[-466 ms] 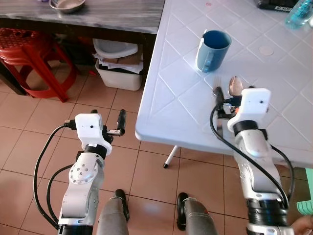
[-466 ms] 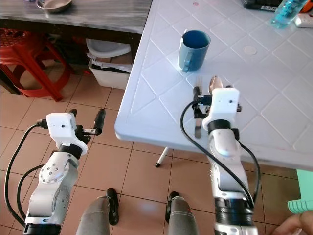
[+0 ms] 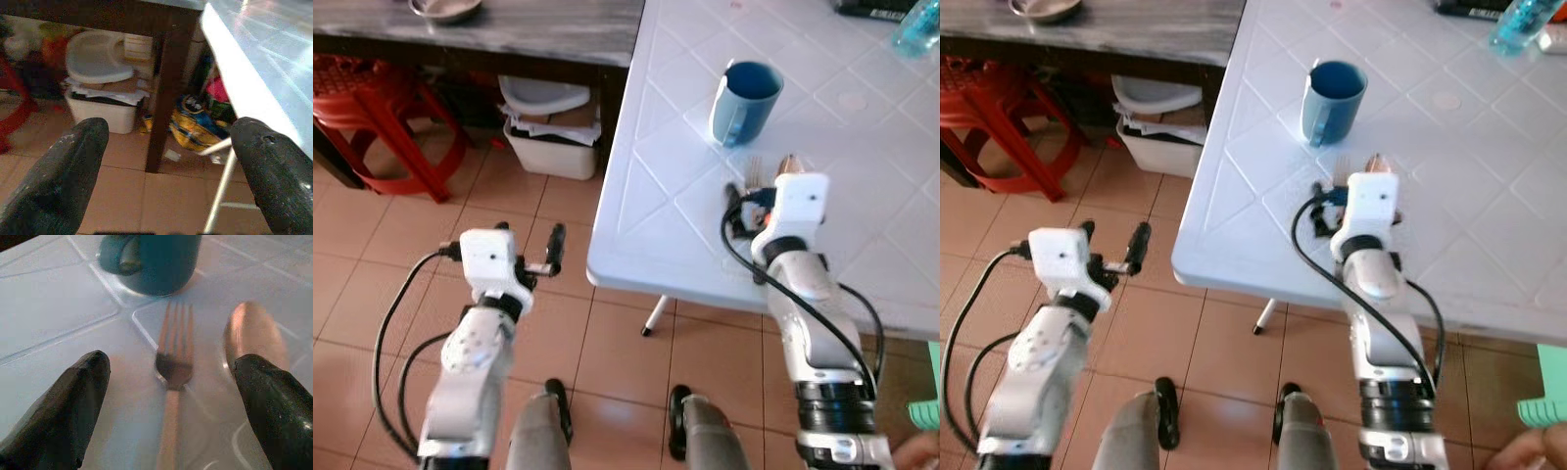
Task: Setting the table
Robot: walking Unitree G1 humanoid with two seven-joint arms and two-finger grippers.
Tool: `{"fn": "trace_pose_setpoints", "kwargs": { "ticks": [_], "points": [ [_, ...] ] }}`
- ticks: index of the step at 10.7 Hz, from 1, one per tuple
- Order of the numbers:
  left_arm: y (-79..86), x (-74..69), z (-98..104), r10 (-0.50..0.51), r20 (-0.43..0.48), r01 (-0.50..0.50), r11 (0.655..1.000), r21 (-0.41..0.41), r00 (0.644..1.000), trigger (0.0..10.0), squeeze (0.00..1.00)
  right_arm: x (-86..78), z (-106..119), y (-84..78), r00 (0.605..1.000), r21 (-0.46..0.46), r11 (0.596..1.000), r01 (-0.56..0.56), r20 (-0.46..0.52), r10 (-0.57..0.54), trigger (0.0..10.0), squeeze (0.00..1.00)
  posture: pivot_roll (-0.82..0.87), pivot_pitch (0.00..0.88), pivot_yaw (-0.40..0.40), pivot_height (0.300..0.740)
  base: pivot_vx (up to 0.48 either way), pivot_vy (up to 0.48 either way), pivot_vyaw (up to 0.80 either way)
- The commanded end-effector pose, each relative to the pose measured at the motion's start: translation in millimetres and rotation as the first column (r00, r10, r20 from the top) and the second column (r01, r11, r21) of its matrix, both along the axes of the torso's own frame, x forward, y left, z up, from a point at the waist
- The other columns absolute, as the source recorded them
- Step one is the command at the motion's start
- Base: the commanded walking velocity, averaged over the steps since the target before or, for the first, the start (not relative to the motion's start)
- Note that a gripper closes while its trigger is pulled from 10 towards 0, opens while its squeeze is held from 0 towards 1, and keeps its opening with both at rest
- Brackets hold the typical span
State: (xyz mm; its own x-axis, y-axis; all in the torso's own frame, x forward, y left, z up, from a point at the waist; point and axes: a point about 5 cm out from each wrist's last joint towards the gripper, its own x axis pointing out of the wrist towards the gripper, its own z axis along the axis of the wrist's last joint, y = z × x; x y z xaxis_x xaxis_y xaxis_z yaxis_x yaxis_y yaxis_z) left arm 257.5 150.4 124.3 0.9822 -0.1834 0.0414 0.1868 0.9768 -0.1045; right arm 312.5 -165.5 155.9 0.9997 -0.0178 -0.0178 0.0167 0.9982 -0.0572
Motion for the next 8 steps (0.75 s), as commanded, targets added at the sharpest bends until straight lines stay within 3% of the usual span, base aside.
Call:
{"fn": "trace_pose_setpoints", "kwargs": {
  "ticks": [1,3,5,7,8],
  "points": [
    [0.9,-4.4,0,-0.032,-0.006,0.032,0.999,-0.016,0.999,10.0,0.00,-3.5,-1,2.4,1.000,0.010,1.000,-0.013,-0.012,0.013,10.0,0.00,-0.02,0.249,-0.002,0.740,0.000,0.000,0.00],
    [-14.3,-10.5,9,-0.211,0.027,0.212,0.976,-0.039,0.977,10.0,0.00,-6.0,-1,8.0,0.998,0.026,0.999,-0.045,-0.034,0.046,10.0,0.00,-0.03,0.250,-0.006,0.740,0.000,0.000,0.00],
    [-24.7,-15.2,12,-0.327,0.026,0.328,0.943,-0.050,0.945,10.0,0.00,-6.3,-4,8.1,0.997,0.031,0.998,-0.055,-0.060,0.057,10.0,0.00,-0.03,0.254,-0.008,0.740,0.000,0.000,0.00],
    [-25.2,-17.4,10,-0.339,0.018,0.339,0.940,-0.039,0.941,10.0,0.00,-7.1,-10,8.2,0.993,0.077,0.996,-0.051,-0.107,0.059,10.0,0.00,-0.03,0.257,-0.008,0.740,0.000,0.000,0.00],
    [-26.6,-18.8,11,-0.346,0.020,0.347,0.937,-0.047,0.938,10.0,0.00,-7.4,-13,9.0,0.989,0.108,0.993,-0.050,-0.136,0.064,9.3,0.00,-0.03,0.257,-0.008,0.740,0.000,0.000,0.00]
  ]
}}
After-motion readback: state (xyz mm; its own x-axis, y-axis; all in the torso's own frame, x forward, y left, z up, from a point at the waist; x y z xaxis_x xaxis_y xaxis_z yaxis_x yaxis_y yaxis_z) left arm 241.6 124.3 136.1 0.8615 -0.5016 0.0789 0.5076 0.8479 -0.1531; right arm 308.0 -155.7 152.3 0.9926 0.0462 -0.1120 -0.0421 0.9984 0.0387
